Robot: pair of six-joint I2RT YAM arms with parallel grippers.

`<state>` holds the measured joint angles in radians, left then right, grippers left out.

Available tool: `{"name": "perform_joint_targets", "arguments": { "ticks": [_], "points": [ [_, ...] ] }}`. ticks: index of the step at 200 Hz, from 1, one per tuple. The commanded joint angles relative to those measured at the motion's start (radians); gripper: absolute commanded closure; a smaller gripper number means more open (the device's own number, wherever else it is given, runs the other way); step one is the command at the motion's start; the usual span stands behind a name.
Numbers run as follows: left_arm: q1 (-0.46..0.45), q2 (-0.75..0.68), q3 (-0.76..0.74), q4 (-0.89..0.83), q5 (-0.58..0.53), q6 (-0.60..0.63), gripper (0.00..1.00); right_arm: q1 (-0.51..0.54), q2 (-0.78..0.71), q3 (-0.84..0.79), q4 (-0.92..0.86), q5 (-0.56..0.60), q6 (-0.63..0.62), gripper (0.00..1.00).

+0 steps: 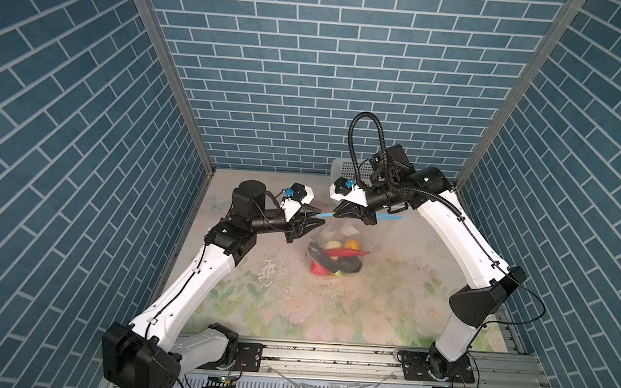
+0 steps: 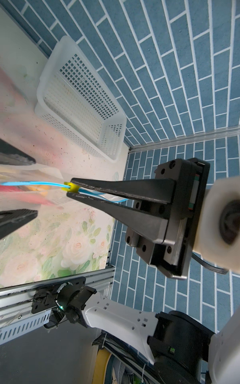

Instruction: Place the food in the zip-top bag and seal the zipper

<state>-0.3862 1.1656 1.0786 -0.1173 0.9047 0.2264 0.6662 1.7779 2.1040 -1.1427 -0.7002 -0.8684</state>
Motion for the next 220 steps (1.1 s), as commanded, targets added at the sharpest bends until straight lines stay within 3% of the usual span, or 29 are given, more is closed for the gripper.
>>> {"name": "perform_joint_targets", "arguments": {
  "ticks": [1,27,50,72,149,177,220],
  "points": [
    [-0.014,0.015,0.037,0.001,0.026,0.014,0.75,-0.002,-0.014,0.010,-0.020,-0.035,-0.006,0.92],
    [-0.019,0.026,0.056,-0.030,0.029,0.028,0.92,-0.002,-0.015,0.008,-0.022,-0.036,-0.005,0.91],
    [-0.021,0.014,0.055,-0.045,0.021,0.038,1.00,0.000,-0.019,0.003,-0.022,-0.034,-0.006,0.91],
    [-0.021,0.002,0.048,-0.050,0.013,0.047,1.00,0.002,-0.021,-0.008,-0.012,-0.022,0.001,0.89],
    [-0.023,-0.004,0.046,-0.043,0.011,0.041,1.00,0.022,-0.002,0.001,-0.017,0.034,0.017,0.64],
    [-0.024,-0.003,0.046,-0.040,0.011,0.041,1.00,0.028,0.006,0.011,-0.024,0.046,0.017,0.64],
    [-0.024,-0.004,0.044,-0.041,0.008,0.041,1.00,0.034,0.010,0.016,-0.027,0.041,0.014,0.75]
  ]
}}
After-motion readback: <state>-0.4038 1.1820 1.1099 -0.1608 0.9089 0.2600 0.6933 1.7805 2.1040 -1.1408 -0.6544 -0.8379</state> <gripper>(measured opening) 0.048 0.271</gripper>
